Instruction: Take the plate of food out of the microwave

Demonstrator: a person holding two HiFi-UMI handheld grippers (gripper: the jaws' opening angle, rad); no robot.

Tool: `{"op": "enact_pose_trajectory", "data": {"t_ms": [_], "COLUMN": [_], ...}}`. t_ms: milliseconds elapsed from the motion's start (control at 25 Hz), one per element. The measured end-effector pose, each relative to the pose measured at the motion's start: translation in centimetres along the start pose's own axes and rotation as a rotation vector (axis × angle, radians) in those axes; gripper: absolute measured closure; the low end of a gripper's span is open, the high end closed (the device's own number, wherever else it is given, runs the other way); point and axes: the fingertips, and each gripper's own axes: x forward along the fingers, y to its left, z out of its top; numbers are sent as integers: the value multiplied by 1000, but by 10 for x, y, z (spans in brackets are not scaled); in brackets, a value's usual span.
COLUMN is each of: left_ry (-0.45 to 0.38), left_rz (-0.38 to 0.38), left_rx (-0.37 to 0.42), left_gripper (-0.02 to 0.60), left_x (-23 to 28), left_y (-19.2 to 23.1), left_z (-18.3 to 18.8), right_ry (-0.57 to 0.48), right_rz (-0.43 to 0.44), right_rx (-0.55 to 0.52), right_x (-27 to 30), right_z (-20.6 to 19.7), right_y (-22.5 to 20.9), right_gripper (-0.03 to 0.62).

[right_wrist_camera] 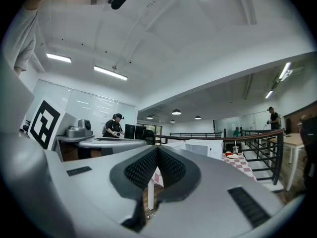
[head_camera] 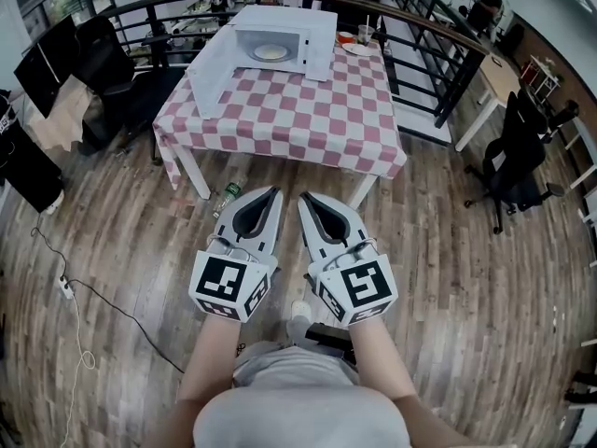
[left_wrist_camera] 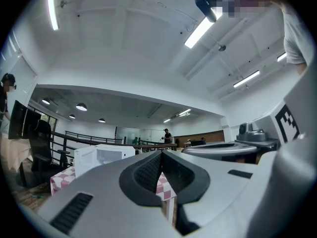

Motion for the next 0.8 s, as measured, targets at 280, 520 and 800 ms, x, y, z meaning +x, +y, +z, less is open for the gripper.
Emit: {"op": "enact_pose_trajectory", "data": {"t_ms": [280,520,800], "left_ry": [-3,-2,-4], "left_rz": [34,72,91], "left_rx": [4,7,6], "left_gripper": [578,578,578], "left_x": [51,95,133], "left_y": [10,20,31], "left_z": [0,-5,-9], "right_ry": [3,-3,-3], "right_rz": [38,80,89], "right_rx": [2,-1,7], "right_x": [27,52,73], "right_z": [-4,-8,-14], "right_y": [-45,-81,-118], "right_gripper": [569,569,569]}}
